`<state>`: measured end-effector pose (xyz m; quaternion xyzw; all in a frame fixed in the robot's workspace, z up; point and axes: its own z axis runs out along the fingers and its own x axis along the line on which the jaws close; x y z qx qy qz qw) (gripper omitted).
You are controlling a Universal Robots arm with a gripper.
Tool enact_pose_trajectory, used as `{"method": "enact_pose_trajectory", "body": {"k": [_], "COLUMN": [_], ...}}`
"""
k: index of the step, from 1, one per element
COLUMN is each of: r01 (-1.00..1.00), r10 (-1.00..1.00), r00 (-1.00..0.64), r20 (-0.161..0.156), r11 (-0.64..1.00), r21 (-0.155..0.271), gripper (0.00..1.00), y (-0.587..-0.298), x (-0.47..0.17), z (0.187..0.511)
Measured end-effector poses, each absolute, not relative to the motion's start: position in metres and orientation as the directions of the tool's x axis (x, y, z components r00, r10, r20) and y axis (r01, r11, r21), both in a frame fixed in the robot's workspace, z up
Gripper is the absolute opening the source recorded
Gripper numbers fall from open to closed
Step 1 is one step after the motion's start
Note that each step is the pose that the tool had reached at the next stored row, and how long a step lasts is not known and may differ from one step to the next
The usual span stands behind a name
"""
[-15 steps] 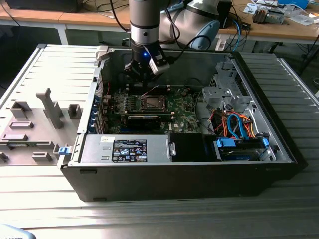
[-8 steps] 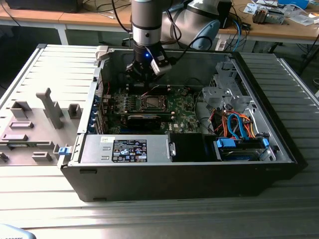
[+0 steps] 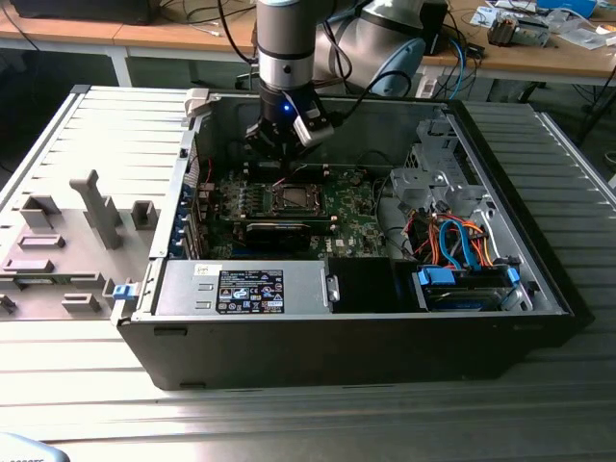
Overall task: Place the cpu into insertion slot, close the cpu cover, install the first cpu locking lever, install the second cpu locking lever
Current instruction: 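Install the first cpu locking lever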
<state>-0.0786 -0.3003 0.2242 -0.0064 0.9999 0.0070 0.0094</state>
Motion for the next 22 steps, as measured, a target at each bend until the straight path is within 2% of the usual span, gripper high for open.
{"method": "enact_pose_trajectory", "body": {"k": [22], "r01": [-0.08], "r10": [-0.079], "r00": [-0.997], "r20": [-0.019], "r11": [0.997], "r21": [0.013], "gripper": [0.11], "y": [-0.3], "x": [-0.065], "z": [0.213]}}
